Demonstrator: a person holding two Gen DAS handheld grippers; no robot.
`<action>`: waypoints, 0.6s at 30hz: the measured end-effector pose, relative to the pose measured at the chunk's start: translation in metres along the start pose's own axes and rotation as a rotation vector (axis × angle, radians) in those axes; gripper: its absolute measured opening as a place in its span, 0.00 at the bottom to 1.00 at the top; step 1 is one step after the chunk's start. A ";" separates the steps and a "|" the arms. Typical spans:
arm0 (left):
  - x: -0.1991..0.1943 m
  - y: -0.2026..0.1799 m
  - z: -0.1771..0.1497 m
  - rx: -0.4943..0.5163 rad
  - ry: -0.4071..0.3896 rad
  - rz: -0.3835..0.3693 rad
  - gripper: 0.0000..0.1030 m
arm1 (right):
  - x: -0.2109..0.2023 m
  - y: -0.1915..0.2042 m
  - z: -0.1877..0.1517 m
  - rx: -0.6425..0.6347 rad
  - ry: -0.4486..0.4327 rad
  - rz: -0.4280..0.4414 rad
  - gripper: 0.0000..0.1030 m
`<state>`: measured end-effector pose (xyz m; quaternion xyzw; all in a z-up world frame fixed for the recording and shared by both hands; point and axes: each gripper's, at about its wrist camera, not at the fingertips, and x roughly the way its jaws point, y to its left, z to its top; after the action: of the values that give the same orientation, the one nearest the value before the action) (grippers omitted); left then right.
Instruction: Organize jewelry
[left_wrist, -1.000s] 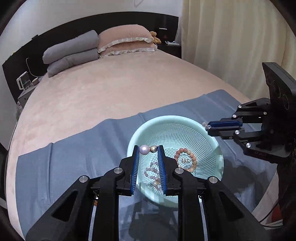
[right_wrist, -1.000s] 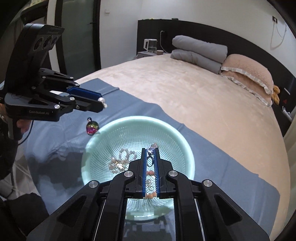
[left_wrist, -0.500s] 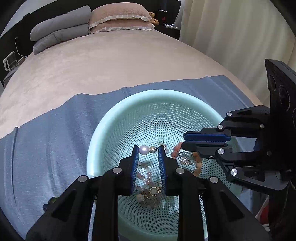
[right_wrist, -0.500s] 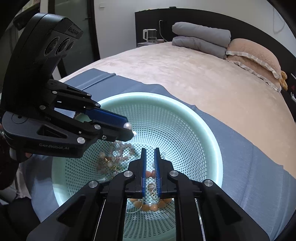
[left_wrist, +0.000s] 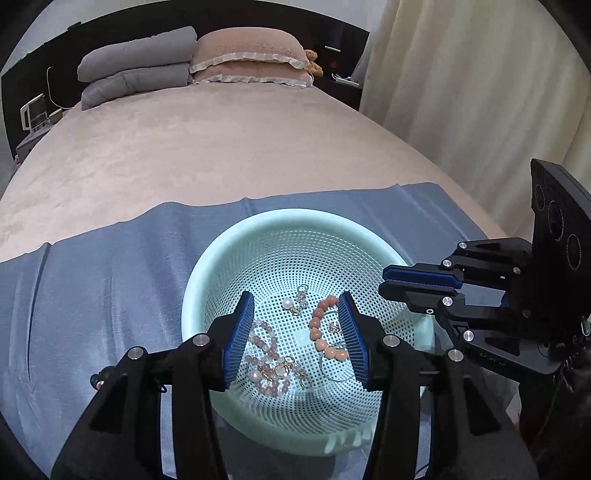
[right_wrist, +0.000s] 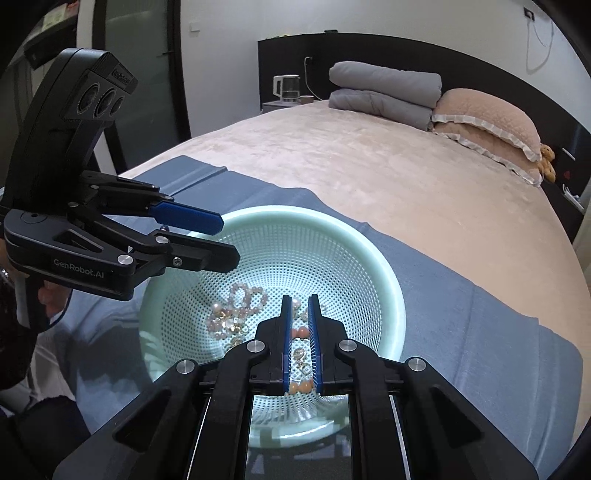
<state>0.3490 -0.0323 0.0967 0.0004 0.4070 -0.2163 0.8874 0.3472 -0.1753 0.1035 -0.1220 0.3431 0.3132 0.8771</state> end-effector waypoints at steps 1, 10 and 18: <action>-0.005 -0.003 -0.001 0.005 -0.007 0.005 0.48 | -0.005 0.003 0.000 -0.004 -0.002 -0.002 0.08; -0.074 -0.032 -0.020 0.042 -0.159 0.139 0.94 | -0.067 0.032 -0.006 0.014 -0.078 -0.042 0.52; -0.118 -0.057 -0.059 0.102 -0.261 0.238 0.94 | -0.101 0.074 -0.033 0.007 -0.141 -0.080 0.77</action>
<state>0.2170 -0.0289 0.1526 0.0654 0.2741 -0.1280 0.9509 0.2258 -0.1795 0.1480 -0.1102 0.2763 0.2844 0.9114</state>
